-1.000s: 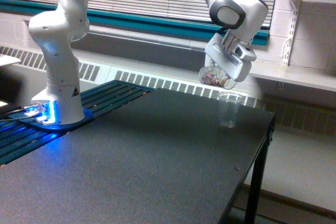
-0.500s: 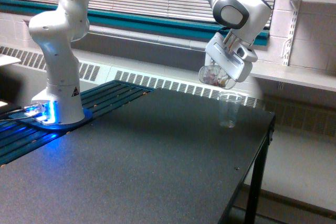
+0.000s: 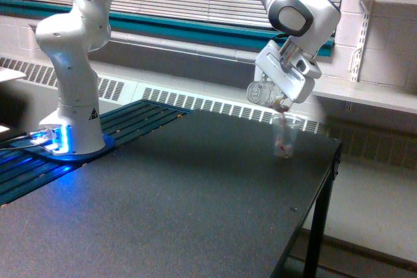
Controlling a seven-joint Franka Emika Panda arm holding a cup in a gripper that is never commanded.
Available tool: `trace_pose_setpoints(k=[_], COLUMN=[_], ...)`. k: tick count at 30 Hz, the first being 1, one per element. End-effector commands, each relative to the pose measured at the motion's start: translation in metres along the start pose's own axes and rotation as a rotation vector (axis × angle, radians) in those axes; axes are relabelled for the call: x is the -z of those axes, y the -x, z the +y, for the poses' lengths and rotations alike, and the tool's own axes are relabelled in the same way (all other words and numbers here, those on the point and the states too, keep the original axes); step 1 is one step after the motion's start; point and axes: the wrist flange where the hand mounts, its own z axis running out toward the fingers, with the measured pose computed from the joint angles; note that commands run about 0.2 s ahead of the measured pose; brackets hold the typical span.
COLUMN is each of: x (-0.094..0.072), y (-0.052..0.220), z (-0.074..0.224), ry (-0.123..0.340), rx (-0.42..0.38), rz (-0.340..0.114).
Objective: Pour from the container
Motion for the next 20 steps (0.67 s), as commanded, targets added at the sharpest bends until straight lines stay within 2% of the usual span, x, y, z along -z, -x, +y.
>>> trace_pose_setpoints(k=[1,13,20], x=[0.0007,0.0055,0.0085], y=[-0.0010,-0.0005,-0.0014], z=[-0.0038,-0.0062,-0.0082], ry=[0.012,0.016,0.007], rx=[0.026,0.041,0.036], rz=[-0.017,-0.028,-0.001])
